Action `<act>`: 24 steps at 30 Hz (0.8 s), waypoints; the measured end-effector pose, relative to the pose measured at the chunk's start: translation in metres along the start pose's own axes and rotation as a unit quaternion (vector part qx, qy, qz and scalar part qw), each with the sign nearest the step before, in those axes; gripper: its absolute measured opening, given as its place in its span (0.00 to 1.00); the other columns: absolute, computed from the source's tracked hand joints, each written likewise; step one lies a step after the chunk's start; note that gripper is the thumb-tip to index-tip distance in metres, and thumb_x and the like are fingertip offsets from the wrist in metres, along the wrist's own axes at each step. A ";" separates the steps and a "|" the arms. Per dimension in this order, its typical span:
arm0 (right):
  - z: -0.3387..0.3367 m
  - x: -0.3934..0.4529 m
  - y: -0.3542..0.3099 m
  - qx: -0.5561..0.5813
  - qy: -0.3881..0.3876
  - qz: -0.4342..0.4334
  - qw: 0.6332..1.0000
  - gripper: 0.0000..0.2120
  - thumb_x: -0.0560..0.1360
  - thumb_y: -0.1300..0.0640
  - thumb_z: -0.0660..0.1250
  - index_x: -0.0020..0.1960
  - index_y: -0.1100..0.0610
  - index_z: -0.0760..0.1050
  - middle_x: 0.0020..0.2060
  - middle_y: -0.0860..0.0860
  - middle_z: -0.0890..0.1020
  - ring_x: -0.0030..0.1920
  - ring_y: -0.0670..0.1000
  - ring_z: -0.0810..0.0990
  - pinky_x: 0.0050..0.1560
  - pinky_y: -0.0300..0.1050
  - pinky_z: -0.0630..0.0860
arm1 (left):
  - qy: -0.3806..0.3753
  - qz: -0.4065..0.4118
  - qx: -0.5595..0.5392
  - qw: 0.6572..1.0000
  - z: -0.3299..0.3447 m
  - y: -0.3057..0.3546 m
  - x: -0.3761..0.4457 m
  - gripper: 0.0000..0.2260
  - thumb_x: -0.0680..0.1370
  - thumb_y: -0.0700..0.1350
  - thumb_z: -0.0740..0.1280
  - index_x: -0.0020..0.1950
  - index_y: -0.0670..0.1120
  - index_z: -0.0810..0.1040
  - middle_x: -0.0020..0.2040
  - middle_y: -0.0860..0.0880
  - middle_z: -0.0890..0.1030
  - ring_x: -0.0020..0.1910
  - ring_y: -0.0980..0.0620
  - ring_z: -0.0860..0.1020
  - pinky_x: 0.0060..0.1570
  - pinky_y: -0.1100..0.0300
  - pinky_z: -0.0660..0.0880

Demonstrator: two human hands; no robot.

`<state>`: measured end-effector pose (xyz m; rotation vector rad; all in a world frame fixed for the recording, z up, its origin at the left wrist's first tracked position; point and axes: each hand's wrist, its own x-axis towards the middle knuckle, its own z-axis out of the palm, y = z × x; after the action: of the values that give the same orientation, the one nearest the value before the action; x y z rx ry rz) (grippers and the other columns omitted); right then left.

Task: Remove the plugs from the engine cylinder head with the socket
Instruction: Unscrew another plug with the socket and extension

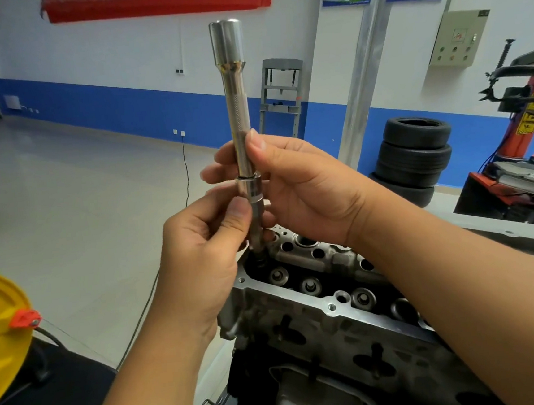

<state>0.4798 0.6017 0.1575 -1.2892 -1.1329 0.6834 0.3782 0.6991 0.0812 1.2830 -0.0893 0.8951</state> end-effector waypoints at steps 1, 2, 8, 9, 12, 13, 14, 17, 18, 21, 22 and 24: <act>0.000 0.000 0.000 0.002 0.002 0.000 1.000 0.12 0.80 0.46 0.63 0.48 0.48 0.85 0.52 0.50 0.87 0.49 0.50 0.84 0.45 0.46 0.77 | 0.013 0.006 0.007 1.000 0.000 -0.001 0.000 0.09 0.76 0.50 0.72 0.52 0.48 0.86 0.43 0.47 0.88 0.42 0.50 0.87 0.43 0.63 0.82; -0.002 0.000 0.000 0.005 0.003 -0.002 1.000 0.10 0.79 0.48 0.65 0.49 0.49 0.84 0.51 0.50 0.86 0.50 0.51 0.84 0.49 0.50 0.78 | 0.026 0.009 0.015 1.000 0.001 0.000 0.000 0.11 0.72 0.51 0.74 0.52 0.49 0.86 0.43 0.48 0.88 0.42 0.52 0.87 0.42 0.65 0.81; -0.005 0.003 0.002 -0.008 0.012 -0.029 0.999 0.06 0.78 0.52 0.68 0.47 0.54 0.80 0.51 0.53 0.87 0.57 0.56 0.83 0.66 0.68 0.75 | 0.025 0.005 0.036 0.999 -0.001 0.000 0.001 0.09 0.69 0.58 0.78 0.47 0.58 0.89 0.45 0.49 0.89 0.46 0.51 0.88 0.46 0.65 0.81; -0.005 0.002 0.002 -0.007 0.007 -0.026 1.000 0.07 0.78 0.52 0.67 0.46 0.53 0.82 0.53 0.52 0.87 0.57 0.54 0.83 0.61 0.61 0.78 | 0.004 -0.006 0.031 1.000 -0.002 0.000 0.001 0.08 0.74 0.57 0.75 0.49 0.56 0.89 0.46 0.48 0.89 0.47 0.49 0.88 0.47 0.64 0.81; -0.002 0.001 0.001 0.003 -0.011 -0.003 1.000 0.12 0.80 0.48 0.64 0.47 0.48 0.85 0.57 0.51 0.86 0.59 0.52 0.84 0.55 0.51 0.79 | -0.031 -0.041 -0.008 0.999 -0.003 0.001 -0.001 0.12 0.82 0.53 0.65 0.52 0.52 0.88 0.47 0.43 0.88 0.46 0.43 0.88 0.46 0.60 0.82; -0.001 0.001 0.001 0.003 -0.010 0.003 1.000 0.12 0.81 0.47 0.63 0.48 0.47 0.85 0.57 0.51 0.86 0.59 0.52 0.84 0.54 0.50 0.79 | -0.027 -0.038 -0.008 0.999 -0.003 0.001 0.000 0.12 0.82 0.52 0.65 0.52 0.52 0.88 0.46 0.43 0.88 0.45 0.42 0.88 0.45 0.59 0.83; -0.001 0.002 0.001 0.002 -0.008 0.005 1.000 0.12 0.81 0.46 0.63 0.49 0.47 0.85 0.57 0.51 0.86 0.57 0.53 0.84 0.51 0.48 0.79 | -0.018 -0.029 -0.001 0.999 -0.002 0.001 0.000 0.11 0.81 0.51 0.66 0.52 0.51 0.88 0.45 0.43 0.88 0.43 0.42 0.88 0.44 0.59 0.83; -0.002 0.003 0.001 -0.001 -0.003 0.003 1.000 0.07 0.80 0.49 0.67 0.50 0.51 0.81 0.53 0.52 0.86 0.53 0.53 0.84 0.53 0.55 0.83 | 0.018 -0.015 0.001 1.000 0.001 -0.002 0.002 0.11 0.72 0.51 0.73 0.53 0.50 0.87 0.46 0.45 0.88 0.44 0.44 0.88 0.44 0.57 0.84; -0.003 0.003 0.001 -0.006 0.002 0.001 1.000 0.05 0.79 0.51 0.69 0.49 0.52 0.79 0.50 0.53 0.86 0.53 0.54 0.84 0.59 0.62 0.80 | 0.033 -0.009 0.006 0.999 0.001 -0.002 0.002 0.14 0.68 0.52 0.76 0.52 0.51 0.88 0.45 0.47 0.89 0.44 0.47 0.88 0.45 0.59 0.84; -0.002 0.003 0.003 -0.029 0.023 -0.004 0.999 0.06 0.76 0.52 0.72 0.44 0.53 0.76 0.44 0.54 0.85 0.52 0.57 0.83 0.64 0.67 0.76 | 0.061 0.025 0.029 0.997 -0.001 -0.001 0.002 0.18 0.60 0.55 0.79 0.48 0.53 0.88 0.43 0.51 0.89 0.42 0.56 0.87 0.43 0.66 0.81; -0.002 0.004 0.003 -0.031 0.020 -0.006 0.999 0.06 0.76 0.53 0.72 0.43 0.53 0.76 0.44 0.54 0.85 0.52 0.57 0.84 0.64 0.67 0.76 | 0.053 0.034 0.032 0.997 -0.002 -0.002 0.002 0.16 0.60 0.55 0.79 0.47 0.55 0.89 0.43 0.52 0.89 0.43 0.56 0.87 0.44 0.67 0.81; -0.002 0.004 0.003 -0.032 0.008 -0.011 0.999 0.06 0.77 0.53 0.70 0.43 0.52 0.76 0.43 0.53 0.86 0.51 0.55 0.84 0.58 0.63 0.76 | 0.015 0.040 0.056 0.997 -0.003 -0.003 0.001 0.11 0.66 0.54 0.79 0.48 0.59 0.89 0.46 0.54 0.89 0.48 0.56 0.87 0.49 0.67 0.81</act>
<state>0.4834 0.6047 0.1560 -1.3324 -1.1626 0.6237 0.3796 0.7020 0.0791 1.3783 -0.0677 0.9996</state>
